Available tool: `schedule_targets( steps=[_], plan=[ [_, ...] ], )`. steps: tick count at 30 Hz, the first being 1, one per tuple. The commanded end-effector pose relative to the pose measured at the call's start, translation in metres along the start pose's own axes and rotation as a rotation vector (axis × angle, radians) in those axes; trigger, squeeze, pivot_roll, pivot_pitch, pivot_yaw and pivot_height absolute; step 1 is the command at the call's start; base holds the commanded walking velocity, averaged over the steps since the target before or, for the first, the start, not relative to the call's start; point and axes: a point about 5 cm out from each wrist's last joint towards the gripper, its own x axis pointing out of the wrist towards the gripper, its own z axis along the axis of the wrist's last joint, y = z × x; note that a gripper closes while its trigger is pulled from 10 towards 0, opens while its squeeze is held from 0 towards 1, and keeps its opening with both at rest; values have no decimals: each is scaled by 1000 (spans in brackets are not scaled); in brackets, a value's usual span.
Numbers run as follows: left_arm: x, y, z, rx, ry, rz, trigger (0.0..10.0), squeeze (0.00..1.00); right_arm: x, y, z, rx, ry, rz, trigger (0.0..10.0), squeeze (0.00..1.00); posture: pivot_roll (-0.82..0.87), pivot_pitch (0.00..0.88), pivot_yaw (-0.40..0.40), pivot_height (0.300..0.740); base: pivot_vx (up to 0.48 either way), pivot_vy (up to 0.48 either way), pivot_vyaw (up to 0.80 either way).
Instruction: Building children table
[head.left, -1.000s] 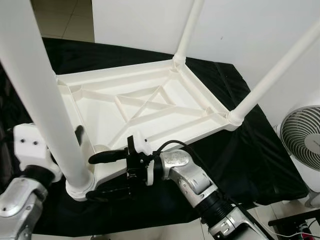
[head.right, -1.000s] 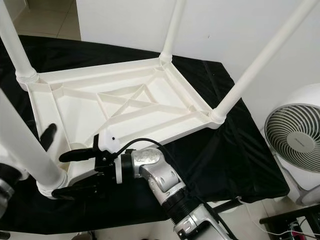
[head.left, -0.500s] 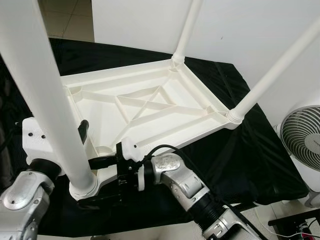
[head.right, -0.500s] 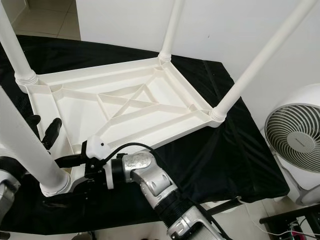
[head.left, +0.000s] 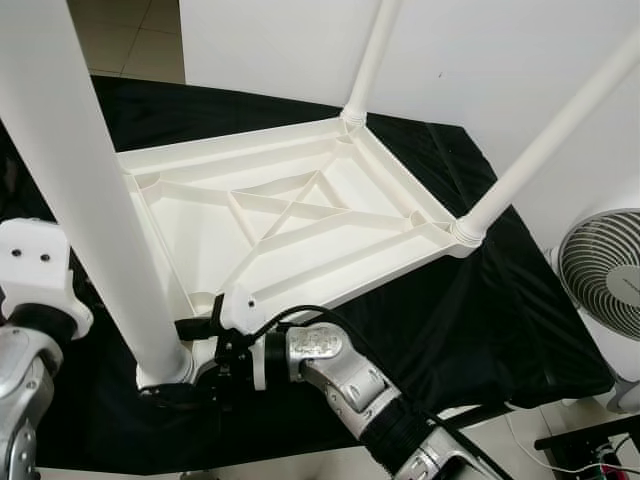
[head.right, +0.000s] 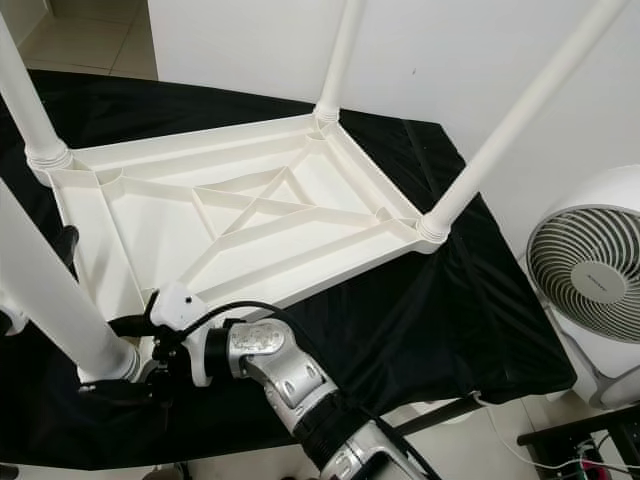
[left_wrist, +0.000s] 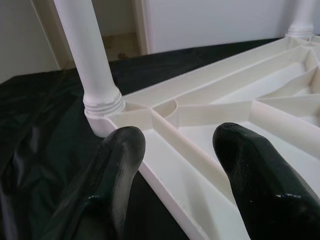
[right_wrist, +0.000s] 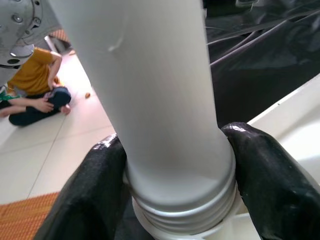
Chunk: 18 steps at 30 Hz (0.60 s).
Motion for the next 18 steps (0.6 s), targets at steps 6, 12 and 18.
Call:
schedule_targets(
  steps=[6,12,18],
  plan=[
    [5,-2,-4,0,9,-28,10000,0,-13,-1,5,-3,-63,-66,0,0,256,184,-131,740,0,0,0],
    [14,-4,-6,-10,11,-54,10000,0,-40,-7,7,-27,-57,-124,0,0,214,187,-98,740,0,0,0],
    [24,-8,-8,-11,19,-93,10000,0,-69,-11,9,-68,-16,-191,0,0,185,186,-65,740,0,0,0]
  ],
)
